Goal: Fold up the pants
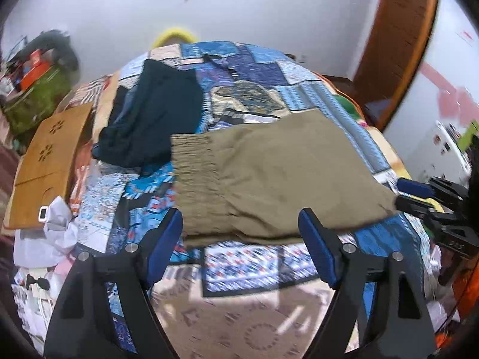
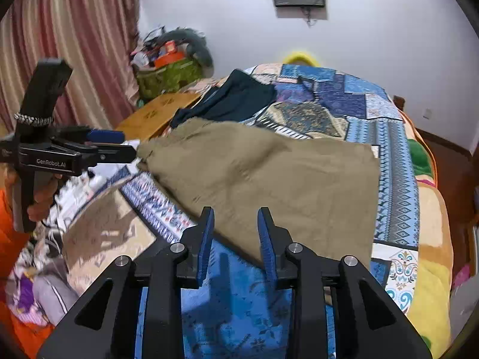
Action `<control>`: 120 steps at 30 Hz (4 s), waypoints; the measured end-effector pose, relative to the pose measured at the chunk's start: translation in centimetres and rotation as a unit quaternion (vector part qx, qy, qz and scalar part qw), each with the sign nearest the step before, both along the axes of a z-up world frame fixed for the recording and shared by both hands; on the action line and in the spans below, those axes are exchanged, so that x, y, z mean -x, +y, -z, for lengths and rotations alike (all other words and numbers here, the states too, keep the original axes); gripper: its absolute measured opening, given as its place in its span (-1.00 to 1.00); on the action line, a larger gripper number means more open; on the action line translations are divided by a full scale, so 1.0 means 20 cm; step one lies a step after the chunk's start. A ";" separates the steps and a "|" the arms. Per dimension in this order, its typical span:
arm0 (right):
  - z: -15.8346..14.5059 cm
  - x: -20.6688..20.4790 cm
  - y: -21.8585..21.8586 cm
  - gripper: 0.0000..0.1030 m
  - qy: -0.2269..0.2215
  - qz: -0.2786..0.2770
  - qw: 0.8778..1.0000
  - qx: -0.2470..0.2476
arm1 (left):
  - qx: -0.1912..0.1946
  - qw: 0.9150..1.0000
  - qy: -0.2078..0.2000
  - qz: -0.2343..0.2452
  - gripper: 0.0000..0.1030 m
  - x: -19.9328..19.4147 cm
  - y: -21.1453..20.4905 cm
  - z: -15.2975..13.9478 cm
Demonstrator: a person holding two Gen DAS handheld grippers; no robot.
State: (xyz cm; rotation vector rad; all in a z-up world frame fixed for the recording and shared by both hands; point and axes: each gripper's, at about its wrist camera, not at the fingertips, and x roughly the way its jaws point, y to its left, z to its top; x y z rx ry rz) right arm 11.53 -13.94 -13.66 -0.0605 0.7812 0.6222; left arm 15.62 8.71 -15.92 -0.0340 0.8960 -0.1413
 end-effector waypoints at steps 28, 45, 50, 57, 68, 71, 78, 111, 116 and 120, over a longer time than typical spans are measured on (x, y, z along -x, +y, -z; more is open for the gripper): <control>0.30 -0.15 -0.15 -0.22 0.108 0.058 0.992 0.005 | -0.024 0.998 0.033 -0.041 0.05 -0.13 0.05 0.21; 0.29 -0.04 -0.39 -0.19 0.119 0.106 0.987 0.023 | -0.031 0.998 0.039 -0.046 0.14 -0.09 0.05 0.22; 0.20 -0.05 -0.42 -0.19 0.091 0.110 0.989 0.030 | -0.032 0.998 0.015 -0.052 0.14 -0.11 0.09 0.10; 0.05 -0.19 -0.48 -0.19 0.043 0.126 0.991 0.014 | -0.039 0.997 -0.011 -0.064 0.20 -0.27 0.15 -0.02; 0.00 -0.60 -0.48 -0.16 0.006 0.133 0.991 0.011 | -0.040 0.997 0.016 -0.064 0.32 -0.65 0.23 0.05; 0.04 -0.73 -0.48 -0.16 0.010 0.136 0.991 0.014 | -0.037 0.996 0.037 -0.068 0.32 -0.76 0.24 0.12; 0.24 -1.12 -0.45 -0.16 0.057 0.141 0.988 0.029 | -0.042 0.995 0.073 -0.056 0.33 -0.90 0.25 0.27; 0.51 -1.43 -0.29 -0.68 0.117 0.125 0.976 0.133 | -0.058 0.994 0.038 -0.085 -0.02 -0.80 0.24 0.26; 0.29 -1.32 -0.28 -0.47 0.089 0.109 0.987 0.079 | -0.049 0.997 0.015 -0.061 0.26 -0.74 0.19 0.12; 0.11 -1.18 -0.18 -0.34 0.066 0.062 0.995 0.041 | -0.024 0.999 -0.001 -0.049 0.64 -0.72 0.15 0.02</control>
